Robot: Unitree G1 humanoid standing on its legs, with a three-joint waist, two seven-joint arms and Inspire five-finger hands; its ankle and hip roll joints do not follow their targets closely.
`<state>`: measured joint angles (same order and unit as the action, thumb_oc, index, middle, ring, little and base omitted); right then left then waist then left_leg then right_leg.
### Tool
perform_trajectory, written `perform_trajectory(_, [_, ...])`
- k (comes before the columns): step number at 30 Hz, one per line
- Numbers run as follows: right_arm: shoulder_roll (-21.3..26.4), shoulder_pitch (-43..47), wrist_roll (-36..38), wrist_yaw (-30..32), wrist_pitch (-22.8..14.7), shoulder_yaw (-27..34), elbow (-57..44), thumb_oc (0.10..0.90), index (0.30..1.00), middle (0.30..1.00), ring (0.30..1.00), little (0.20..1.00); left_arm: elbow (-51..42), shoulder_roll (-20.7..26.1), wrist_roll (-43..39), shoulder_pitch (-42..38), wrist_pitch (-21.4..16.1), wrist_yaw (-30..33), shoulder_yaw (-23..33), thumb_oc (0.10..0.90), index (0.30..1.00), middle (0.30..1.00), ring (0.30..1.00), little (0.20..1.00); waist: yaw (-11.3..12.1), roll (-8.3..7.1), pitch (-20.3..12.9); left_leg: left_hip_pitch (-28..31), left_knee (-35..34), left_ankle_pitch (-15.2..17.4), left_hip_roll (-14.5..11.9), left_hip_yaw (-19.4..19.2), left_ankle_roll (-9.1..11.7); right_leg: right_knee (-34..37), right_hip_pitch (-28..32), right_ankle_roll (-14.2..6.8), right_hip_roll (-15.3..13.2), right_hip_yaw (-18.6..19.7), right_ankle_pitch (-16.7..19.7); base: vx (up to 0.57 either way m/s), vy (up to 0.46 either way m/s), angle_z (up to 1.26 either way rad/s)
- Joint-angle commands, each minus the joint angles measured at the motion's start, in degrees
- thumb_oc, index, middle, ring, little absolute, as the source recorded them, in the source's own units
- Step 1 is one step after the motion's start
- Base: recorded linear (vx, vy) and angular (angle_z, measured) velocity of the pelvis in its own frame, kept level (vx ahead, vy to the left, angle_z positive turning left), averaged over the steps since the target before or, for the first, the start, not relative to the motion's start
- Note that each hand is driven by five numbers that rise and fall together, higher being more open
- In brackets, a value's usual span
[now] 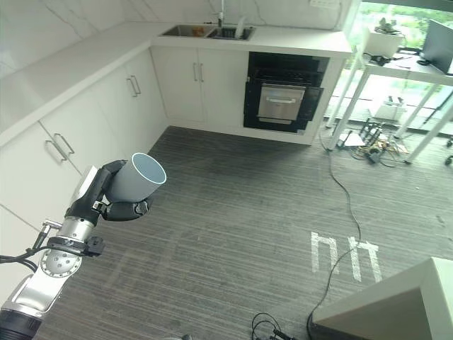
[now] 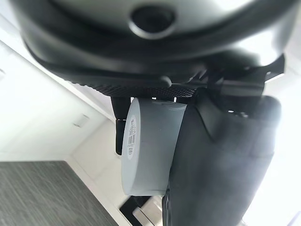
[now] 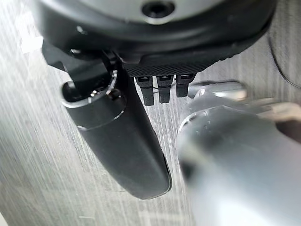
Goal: Place the dishes in the dishwasher.
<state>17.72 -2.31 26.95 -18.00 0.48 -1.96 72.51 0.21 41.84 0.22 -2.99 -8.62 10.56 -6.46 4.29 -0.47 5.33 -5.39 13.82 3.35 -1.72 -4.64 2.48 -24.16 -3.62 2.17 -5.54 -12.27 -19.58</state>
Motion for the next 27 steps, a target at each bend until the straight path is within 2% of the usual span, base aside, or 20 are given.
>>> perform_trajectory(1, [2.37, 3.34, -2.01, 0.83, -2.25, 0.01, 1.84, 0.800, 0.900, 0.900, 0.900, 0.900, -4.52, -0.54, -1.44, -11.50, -2.36, 0.60, 4.86, 0.400, 0.300, 0.300, 0.300, 0.300, -2.72, 4.28, 6.72, -9.79, 3.37, 0.87, -0.82, -2.35, 0.33, 6.97, 4.02, -6.26, 1.64, 0.90, 4.97, 0.72, 0.296, 0.87])
perform_trajectory(2, [2.50, 3.40, -1.17, 1.87, -1.54, -0.19, 1.88, 0.800, 0.900, 0.900, 0.900, 0.900, -4.39, -1.26, -0.72, -10.88, -3.14, 0.26, 4.88, 0.400, 0.300, 0.300, 0.300, 0.300, -2.00, 5.52, 6.75, -14.41, 3.37, -1.54, -3.08, -1.98, 1.25, 6.97, 5.95, -6.07, 2.49, 0.33, 3.45, 0.60, 0.264, 0.70])
perform_trajectory(3, [2.62, 3.33, -0.68, 2.21, -1.30, -0.18, 1.94, 0.800, 0.900, 0.900, 0.900, 0.900, -4.25, -1.53, -0.49, -10.74, -3.38, 0.15, 4.82, 0.400, 0.300, 0.300, 0.300, 0.300, -1.94, 5.69, 6.52, -15.66, 3.37, -2.09, -3.52, -1.96, 1.47, 6.97, 6.37, -6.00, 2.60, 0.13, 2.94, 0.96, 0.471, 0.28])
perform_trajectory(4, [3.23, 3.07, 0.11, 3.14, -1.14, 0.81, 2.47, 0.800, 0.900, 0.900, 0.900, 0.900, -3.18, -2.57, 1.09, -10.15, -5.09, -0.96, 5.00, 0.400, 0.300, 0.300, 0.300, 0.300, -1.35, 5.91, 5.50, -18.30, 3.37, -2.74, -3.74, -2.07, 1.14, 6.97, 9.89, -6.18, 2.87, 0.75, -0.01, 0.86, 0.430, -0.28])
perform_trajectory(6, [3.18, 3.00, 1.34, 4.17, -1.02, 1.45, 2.20, 0.800, 0.900, 0.900, 0.900, 0.900, -3.01, -2.91, 2.04, -9.91, -5.22, -1.94, 5.11, 0.400, 0.300, 0.300, 0.300, 0.300, -0.85, 5.30, 4.98, -17.72, 3.37, -2.25, -1.99, -1.47, 0.66, 6.97, 11.95, -6.73, 2.24, 1.81, -0.94, 0.67, 0.326, -0.31])
perform_trajectory(7, [2.72, 2.61, 3.98, 5.14, -0.63, 2.87, 2.03, 0.800, 0.900, 0.900, 0.900, 0.900, -2.96, -2.65, 2.19, -10.31, -4.82, -3.96, 4.61, 0.400, 0.300, 0.300, 0.300, 0.300, -0.56, 3.74, 4.42, -15.82, 3.37, -1.70, 1.00, -1.36, -0.66, 6.97, 15.57, -7.83, 0.89, 2.69, -0.69, 0.49, 0.231, -0.22])
perform_trajectory(8, [2.31, 2.13, 4.97, 5.50, -0.82, 4.08, 1.58, 0.800, 0.900, 0.900, 0.900, 0.900, -3.07, -2.72, 1.74, -11.20, -4.55, -5.26, 3.98, 0.400, 0.300, 0.300, 0.300, 0.300, -0.84, 3.66, 4.02, -14.69, 3.37, -0.76, 1.58, -1.62, -1.70, 6.97, 17.30, -8.45, 0.40, 1.75, 2.55, 0.62, 0.311, -0.21])
perform_trajectory(9, [1.66, 1.04, 5.81, 5.66, -1.75, 5.44, 0.58, 0.800, 0.900, 0.900, 0.900, 0.900, -3.26, -2.77, 2.11, -12.32, -4.47, -6.41, 2.87, 0.400, 0.300, 0.300, 0.300, 0.300, -1.36, 2.69, 3.97, -13.31, 3.37, 0.62, 2.80, -3.38, -3.39, 2.04, 17.16, -9.74, -2.09, -0.10, 5.70, 0.50, 0.357, -0.26])
perform_trajectory(10, [0.81, 0.30, 4.23, 6.01, -2.67, 6.69, -0.71, 0.800, 0.900, 0.900, 0.900, 0.900, -3.68, -2.68, 3.29, -12.56, -4.17, -6.68, 2.16, 0.400, 0.300, 0.300, 0.300, 0.300, -2.24, 2.66, 4.06, -11.09, 3.37, 1.98, 3.98, -3.82, -4.97, -6.95, 13.80, -11.67, -4.38, -0.38, 13.25, 0.47, 0.381, -0.02])
perform_trajectory(11, [0.44, 0.13, 2.67, 6.25, -3.35, 7.01, -1.56, 0.800, 0.900, 0.900, 0.900, 0.900, -3.73, -2.63, 3.78, -12.54, -4.20, -6.58, 1.79, 0.400, 0.300, 0.300, 0.300, 0.300, -2.71, 2.87, 4.10, -9.81, 3.37, 2.83, 4.39, -3.95, -5.69, -11.99, 10.60, -12.49, -5.64, 0.44, 17.36, 0.43, 0.390, 0.21])
perform_trajectory(12, [0.15, 0.06, 1.87, 6.03, -4.86, 5.99, -2.16, 0.800, 0.900, 0.900, 0.900, 0.900, -3.12, -1.69, 3.04, -12.82, -4.87, -5.32, 0.68, 0.400, 0.300, 0.300, 0.300, 0.300, -4.51, 4.08, 4.74, -6.29, 3.37, 4.97, 4.04, -4.01, -6.48, -17.07, 3.44, -12.47, -3.57, 0.66, 18.62, 0.34, 0.255, 0.28])
perform_trajectory(14, [0.02, 0.13, 2.90, 5.79, -5.41, 4.37, -3.06, 0.800, 0.900, 0.900, 0.900, 0.900, -3.03, -0.55, 2.68, -13.17, -5.62, -4.34, 0.08, 0.400, 0.300, 0.300, 0.300, 0.300, -6.20, 5.29, 5.63, -3.43, 3.37, 6.69, 4.02, -1.98, -6.88, -15.65, -3.68, -11.14, 0.58, -0.37, 16.88, 0.30, 0.082, 0.18])
perform_trajectory(16, [0.00, -0.08, 3.21, 5.86, -5.22, 3.46, -3.68, 0.800, 0.900, 0.900, 0.900, 0.900, -3.52, 0.06, 2.89, -12.96, -5.83, -4.84, 0.49, 0.400, 0.300, 0.300, 0.300, 0.300, -7.39, 5.52, 6.07, -0.98, 3.37, 8.68, 4.14, -0.51, -7.01, -9.48, -6.63, -10.57, 0.83, -2.17, 17.02, 0.29, -0.104, 0.20])
perform_trajectory(18, [0.23, -0.06, 4.98, 5.80, -4.82, 2.76, -3.18, 0.800, 0.900, 0.900, 0.900, 0.900, -4.08, 0.11, 3.50, -13.35, -4.94, -5.66, 0.75, 0.400, 0.300, 0.300, 0.300, 0.300, -8.40, 4.71, 6.52, 1.21, 3.37, 10.69, 4.10, 0.22, -6.55, 3.41, -7.35, -10.54, -0.31, -2.53, 18.45, 0.33, -0.231, 0.20])
perform_trajectory(19, [0.34, -0.15, 5.50, 5.54, -4.89, 2.86, -2.67, 0.800, 0.900, 0.900, 0.900, 0.900, -4.17, 0.05, 3.66, -13.63, -4.41, -5.93, 0.62, 0.400, 0.300, 0.300, 0.300, 0.300, -8.94, 4.40, 6.70, 2.18, 3.37, 11.48, 4.07, 0.59, -6.25, 6.97, -8.06, -10.80, -1.24, -1.54, 18.97, 0.29, -0.232, 0.53])
perform_trajectory(20, [0.43, -0.24, 5.76, 5.38, -4.89, 3.18, -2.33, 0.800, 0.900, 0.900, 0.900, 0.900, -4.15, 0.08, 3.65, -13.82, -4.17, -6.10, 0.54, 0.400, 0.300, 0.300, 0.300, 0.300, -9.34, 3.77, 6.78, 2.86, 3.37, 12.14, 4.41, 0.50, -6.05, 6.97, -9.75, -11.26, -2.75, -0.39, 18.54, 0.36, -0.297, 0.61])
perform_trajectory(21, [0.40, -0.44, 6.21, 5.07, -4.67, 4.08, -1.66, 0.800, 0.900, 0.900, 0.900, 0.900, -3.86, 0.75, 3.08, -14.10, -4.05, -6.35, 0.32, 0.400, 0.300, 0.300, 0.300, 0.300, -9.78, 2.60, 6.45, 4.12, 3.37, 13.99, 4.92, -0.08, -5.93, 6.97, -13.13, -12.88, -5.58, 2.31, 19.18, 0.45, -0.369, 0.56])
perform_trajectory(22, [0.23, -0.45, 6.28, 5.30, -4.09, 5.00, -1.18, 0.800, 0.900, 0.900, 0.900, 0.900, -3.49, 1.27, 2.75, -14.00, -4.43, -6.26, 0.09, 0.400, 0.300, 0.300, 0.300, 0.300, -9.90, 2.19, 5.98, 4.86, 3.37, 15.20, 4.82, -0.50, -5.80, 6.97, -14.97, -13.86, -7.08, 3.83, 19.67, 0.47, -0.387, 0.44])
perform_trajectory(24, [-0.16, -0.54, 5.32, 5.61, -3.52, 5.78, -0.89, 0.800, 0.900, 0.900, 0.900, 0.900, -3.03, 2.16, 2.51, -13.55, -5.05, -6.05, 0.21, 0.400, 0.300, 0.300, 0.300, 0.300, -9.97, 1.90, 5.45, 5.87, 3.37, 16.49, 4.12, -1.44, -5.65, 6.97, -15.14, -14.61, -7.99, 4.31, 20.70, 0.36, -0.316, 0.19])
perform_trajectory(27, [-0.28, -0.74, 4.53, 5.52, -3.43, 5.18, -0.23, 0.800, 0.900, 0.900, 0.900, 0.900, -3.59, 2.21, 2.50, -12.32, -4.76, -6.40, 0.92, 0.400, 0.300, 0.300, 0.300, 0.300, -9.91, 1.37, 4.36, 8.08, 3.37, 17.41, 2.49, -2.75, -4.62, 6.97, -12.91, -14.36, -7.37, 4.13, 19.20, 0.39, -0.401, -0.07])
